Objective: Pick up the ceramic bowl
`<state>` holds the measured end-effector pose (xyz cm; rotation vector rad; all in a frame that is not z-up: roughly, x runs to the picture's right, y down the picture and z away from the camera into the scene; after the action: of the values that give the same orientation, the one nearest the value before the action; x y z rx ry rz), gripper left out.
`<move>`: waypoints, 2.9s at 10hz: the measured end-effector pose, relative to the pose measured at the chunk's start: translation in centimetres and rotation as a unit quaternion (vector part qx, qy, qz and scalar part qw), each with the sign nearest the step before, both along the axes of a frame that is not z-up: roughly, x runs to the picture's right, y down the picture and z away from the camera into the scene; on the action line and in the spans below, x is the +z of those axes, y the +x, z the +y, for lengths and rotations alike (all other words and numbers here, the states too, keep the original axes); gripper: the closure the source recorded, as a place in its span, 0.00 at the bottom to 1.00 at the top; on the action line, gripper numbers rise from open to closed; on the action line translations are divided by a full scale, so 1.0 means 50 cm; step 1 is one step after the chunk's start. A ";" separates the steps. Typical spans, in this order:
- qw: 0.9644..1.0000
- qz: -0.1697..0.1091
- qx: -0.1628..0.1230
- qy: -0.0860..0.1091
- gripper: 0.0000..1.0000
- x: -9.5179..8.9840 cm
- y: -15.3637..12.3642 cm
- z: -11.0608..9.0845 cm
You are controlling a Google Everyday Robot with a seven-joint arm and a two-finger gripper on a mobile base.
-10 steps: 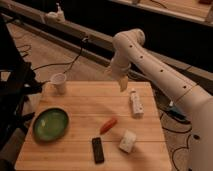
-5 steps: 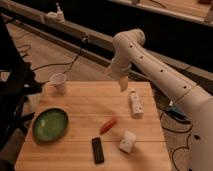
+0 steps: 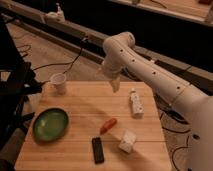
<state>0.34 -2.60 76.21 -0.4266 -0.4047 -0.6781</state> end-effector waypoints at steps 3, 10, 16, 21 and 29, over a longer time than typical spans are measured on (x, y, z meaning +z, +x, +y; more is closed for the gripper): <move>0.999 -0.032 -0.037 -0.009 0.20 0.019 -0.080 0.076; 0.986 -0.105 -0.126 -0.041 0.20 0.016 -0.253 0.216; 0.987 -0.107 -0.112 -0.039 0.20 0.025 -0.240 0.212; 0.976 -0.187 -0.109 -0.029 0.20 0.067 -0.324 0.265; 0.945 -0.270 -0.149 -0.105 0.20 0.130 -0.464 0.417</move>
<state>-22.85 18.25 82.69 -0.5072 -0.9517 -1.0562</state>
